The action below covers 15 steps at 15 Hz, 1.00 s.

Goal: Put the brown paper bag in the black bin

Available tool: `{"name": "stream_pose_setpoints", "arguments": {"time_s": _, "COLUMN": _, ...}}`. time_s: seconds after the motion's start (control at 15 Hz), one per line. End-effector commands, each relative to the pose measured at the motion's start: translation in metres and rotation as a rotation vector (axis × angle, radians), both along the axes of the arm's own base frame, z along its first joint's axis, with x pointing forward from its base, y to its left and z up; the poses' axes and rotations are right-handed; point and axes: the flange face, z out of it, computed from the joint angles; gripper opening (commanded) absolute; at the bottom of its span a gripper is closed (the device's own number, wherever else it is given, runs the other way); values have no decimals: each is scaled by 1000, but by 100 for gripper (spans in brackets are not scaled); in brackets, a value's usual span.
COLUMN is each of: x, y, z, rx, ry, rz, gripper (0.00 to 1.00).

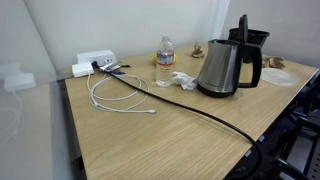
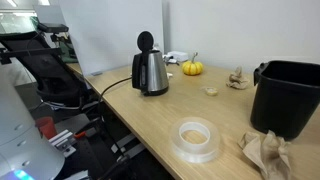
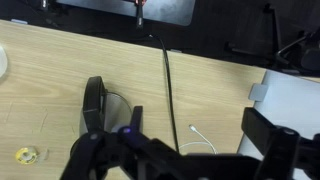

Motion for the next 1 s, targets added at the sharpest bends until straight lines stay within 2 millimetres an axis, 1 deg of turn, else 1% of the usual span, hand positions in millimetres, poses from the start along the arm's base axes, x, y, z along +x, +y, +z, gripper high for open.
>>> {"name": "stream_pose_setpoints", "arguments": {"time_s": 0.0, "x": 0, "y": 0, "z": 1, "rx": 0, "ry": 1, "rz": 0, "gripper": 100}}
{"name": "stream_pose_setpoints", "arguments": {"time_s": 0.13, "x": 2, "y": -2, "z": 0, "rx": -8, "ry": -4, "rz": -29, "gripper": 100}}
{"name": "stream_pose_setpoints", "arguments": {"time_s": 0.2, "x": 6, "y": -9, "z": -3, "rx": -25, "ry": -14, "rz": -90, "gripper": 100}}
{"name": "stream_pose_setpoints", "arguments": {"time_s": 0.33, "x": 14, "y": -29, "z": -9, "rx": -34, "ry": -17, "rz": -224, "gripper": 100}}
{"name": "stream_pose_setpoints", "arguments": {"time_s": 0.47, "x": 23, "y": -61, "z": -18, "rx": -54, "ry": -41, "rz": -339, "gripper": 100}}
{"name": "stream_pose_setpoints", "arguments": {"time_s": 0.6, "x": 28, "y": -99, "z": -27, "rx": -74, "ry": -52, "rz": -458, "gripper": 100}}
{"name": "stream_pose_setpoints", "arguments": {"time_s": 0.8, "x": 29, "y": -157, "z": -41, "rx": -107, "ry": -80, "rz": -633, "gripper": 100}}
{"name": "stream_pose_setpoints", "arguments": {"time_s": 0.87, "x": 29, "y": -172, "z": -46, "rx": -116, "ry": -90, "rz": -691, "gripper": 100}}
{"name": "stream_pose_setpoints", "arguments": {"time_s": 0.93, "x": 32, "y": -163, "z": -40, "rx": -102, "ry": -56, "rz": -612, "gripper": 100}}
